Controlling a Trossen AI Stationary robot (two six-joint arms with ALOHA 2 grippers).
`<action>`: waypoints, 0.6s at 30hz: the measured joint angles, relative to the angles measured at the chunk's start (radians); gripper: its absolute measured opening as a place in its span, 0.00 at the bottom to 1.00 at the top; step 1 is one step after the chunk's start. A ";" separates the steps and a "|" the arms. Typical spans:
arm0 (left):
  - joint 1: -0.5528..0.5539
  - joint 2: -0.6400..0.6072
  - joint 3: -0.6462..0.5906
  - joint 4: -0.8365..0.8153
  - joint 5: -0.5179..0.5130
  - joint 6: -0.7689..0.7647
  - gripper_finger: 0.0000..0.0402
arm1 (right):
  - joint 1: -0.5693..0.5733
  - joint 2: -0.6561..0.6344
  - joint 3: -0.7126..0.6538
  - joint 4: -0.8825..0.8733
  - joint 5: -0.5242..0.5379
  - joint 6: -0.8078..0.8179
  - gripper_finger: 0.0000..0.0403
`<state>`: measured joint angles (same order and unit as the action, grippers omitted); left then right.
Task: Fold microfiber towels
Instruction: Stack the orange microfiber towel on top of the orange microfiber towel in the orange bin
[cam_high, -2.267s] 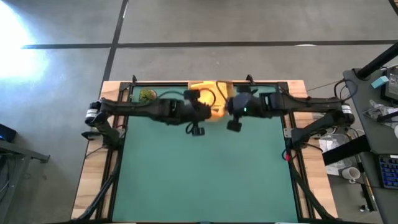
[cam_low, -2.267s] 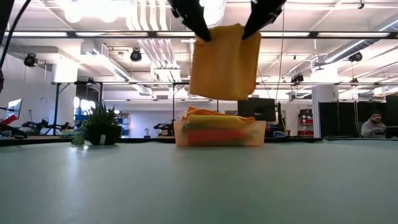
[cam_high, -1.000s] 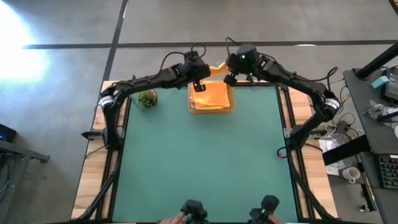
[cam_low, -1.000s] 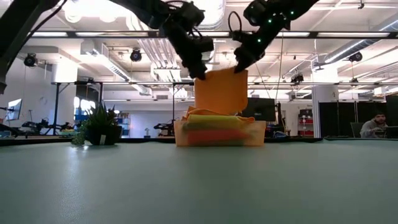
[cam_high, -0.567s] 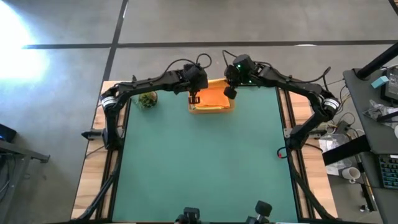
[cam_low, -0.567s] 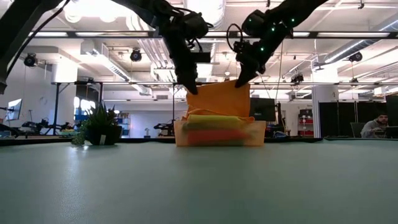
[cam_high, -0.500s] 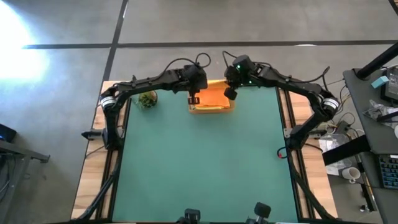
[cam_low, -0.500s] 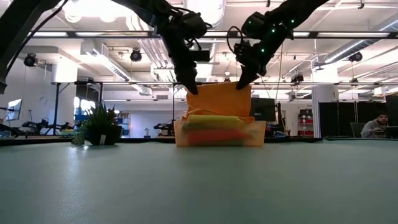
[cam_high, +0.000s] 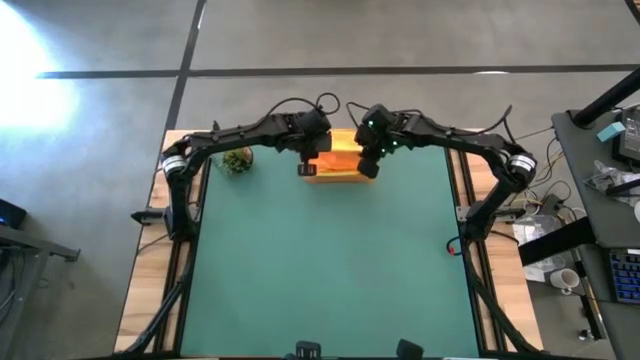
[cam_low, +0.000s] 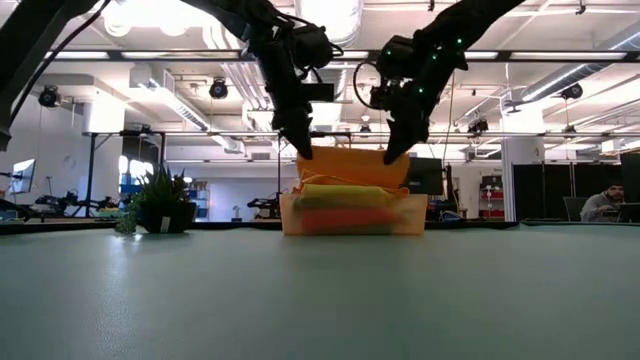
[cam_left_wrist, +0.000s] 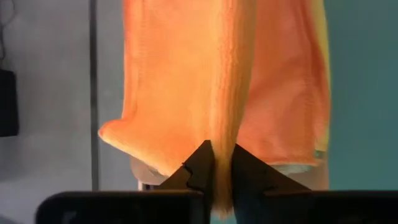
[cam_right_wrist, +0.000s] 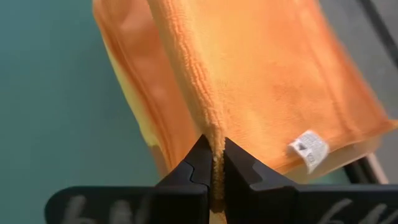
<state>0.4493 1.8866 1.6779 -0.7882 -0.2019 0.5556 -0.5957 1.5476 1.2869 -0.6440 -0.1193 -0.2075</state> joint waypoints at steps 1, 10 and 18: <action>-0.002 0.000 0.000 -0.010 0.000 0.000 0.07 | 0.002 0.008 0.000 -0.007 0.001 0.000 0.02; -0.020 -0.004 0.001 -0.043 -0.015 -0.001 0.29 | 0.004 0.058 -0.002 -0.018 0.012 0.000 0.02; -0.019 -0.041 0.010 -0.076 -0.015 -0.053 0.37 | 0.004 0.054 -0.002 -0.013 0.010 -0.013 0.11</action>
<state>0.4301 1.8451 1.6875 -0.8646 -0.2168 0.5022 -0.5915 1.6013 1.2854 -0.6569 -0.1093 -0.2203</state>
